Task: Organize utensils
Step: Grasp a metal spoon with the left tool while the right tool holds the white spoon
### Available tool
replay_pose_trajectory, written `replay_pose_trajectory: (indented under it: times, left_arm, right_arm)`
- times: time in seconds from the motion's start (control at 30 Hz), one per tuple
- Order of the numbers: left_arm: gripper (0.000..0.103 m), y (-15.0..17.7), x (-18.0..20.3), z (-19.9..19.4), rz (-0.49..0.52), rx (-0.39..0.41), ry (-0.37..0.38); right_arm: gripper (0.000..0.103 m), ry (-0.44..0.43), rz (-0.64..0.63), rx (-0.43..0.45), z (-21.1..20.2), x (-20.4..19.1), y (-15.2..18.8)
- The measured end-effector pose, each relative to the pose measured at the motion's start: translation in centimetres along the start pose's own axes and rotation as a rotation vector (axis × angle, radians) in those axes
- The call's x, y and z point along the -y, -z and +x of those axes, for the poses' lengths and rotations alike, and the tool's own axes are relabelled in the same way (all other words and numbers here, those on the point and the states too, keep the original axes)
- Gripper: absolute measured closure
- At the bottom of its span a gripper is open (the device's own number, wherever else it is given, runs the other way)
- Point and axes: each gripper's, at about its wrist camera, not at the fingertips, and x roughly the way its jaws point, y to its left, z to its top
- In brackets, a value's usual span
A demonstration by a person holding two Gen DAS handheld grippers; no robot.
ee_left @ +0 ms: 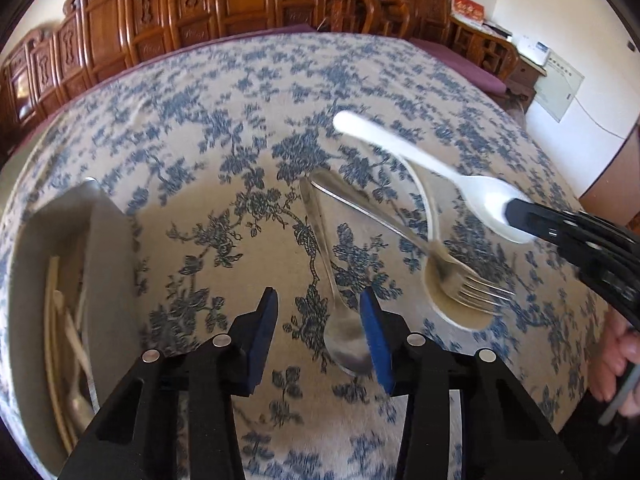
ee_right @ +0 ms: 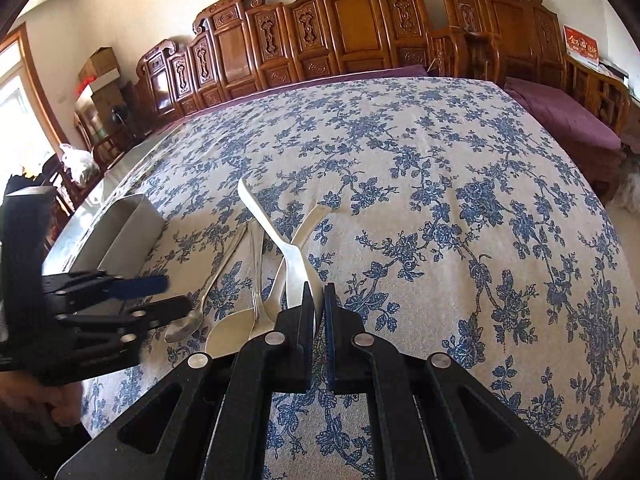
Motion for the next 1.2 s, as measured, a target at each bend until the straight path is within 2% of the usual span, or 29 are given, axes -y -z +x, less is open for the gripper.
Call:
replay_pose_trajectory:
  times: [0.13,0.3,0.4,0.5,0.73,1.2]
  left_arm:
    - [0.064,-0.3,0.4,1.0,0.001,0.001,-0.02]
    - [0.08,-1.0,1.7,1.5,0.052,0.002,-0.069]
    - [0.093,-1.3,1.9,1.6,0.06,-0.01,-0.058]
    - [0.1,-1.3,1.8,1.5,0.057,-0.037,-0.065]
    - [0.101,-0.5,1.2,0.6,0.083,-0.088,-0.07]
    - [0.101,0.5,-0.5,-5.4,0.061,-0.008,-0.073]
  right_arm:
    - [0.097,-0.005,0.003,0.0,-0.1,0.2,0.0]
    - [0.097,-0.006,0.006,-0.002,0.0,0.1,0.2]
    - [0.097,-0.007,0.006,-0.004,0.0,0.0,0.2]
    - [0.097,-0.002,0.013,-0.008,0.0,0.1,0.3]
    - [0.097,0.0,0.024,-0.006,-0.1,0.0,0.4]
    - [0.097,-0.024,0.007,0.023,-2.0,-1.5,0.9]
